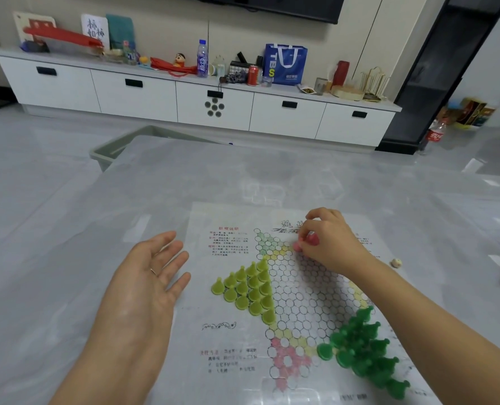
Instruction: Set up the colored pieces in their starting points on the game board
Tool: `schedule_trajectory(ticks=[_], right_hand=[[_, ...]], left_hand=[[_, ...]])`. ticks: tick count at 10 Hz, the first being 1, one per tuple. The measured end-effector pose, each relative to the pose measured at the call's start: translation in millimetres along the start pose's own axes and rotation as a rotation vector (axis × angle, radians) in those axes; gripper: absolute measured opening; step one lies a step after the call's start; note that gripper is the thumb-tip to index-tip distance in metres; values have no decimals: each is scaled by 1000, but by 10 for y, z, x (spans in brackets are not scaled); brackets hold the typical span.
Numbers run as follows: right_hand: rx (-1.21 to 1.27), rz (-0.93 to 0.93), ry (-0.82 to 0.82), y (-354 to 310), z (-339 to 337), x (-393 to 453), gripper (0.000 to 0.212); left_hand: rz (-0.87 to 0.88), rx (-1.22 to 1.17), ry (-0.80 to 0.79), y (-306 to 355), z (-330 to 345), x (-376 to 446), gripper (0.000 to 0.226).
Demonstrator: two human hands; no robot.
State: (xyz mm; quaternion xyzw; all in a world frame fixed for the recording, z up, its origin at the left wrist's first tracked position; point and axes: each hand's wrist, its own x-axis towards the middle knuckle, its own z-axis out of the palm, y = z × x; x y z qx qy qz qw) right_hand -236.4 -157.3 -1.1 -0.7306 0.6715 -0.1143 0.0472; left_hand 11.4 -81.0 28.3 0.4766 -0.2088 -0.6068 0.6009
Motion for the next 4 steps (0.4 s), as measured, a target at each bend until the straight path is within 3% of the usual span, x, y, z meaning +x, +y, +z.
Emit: schedule_trajectory(ticks=[3, 4], right_hand=[[-8, -9, -29, 7, -1, 5, 18], [77, 0, 44, 10, -91, -16, 15]], left_hand=[[-9, 11, -3, 1, -10, 9, 23], [-15, -6, 12, 9, -19, 16, 23]])
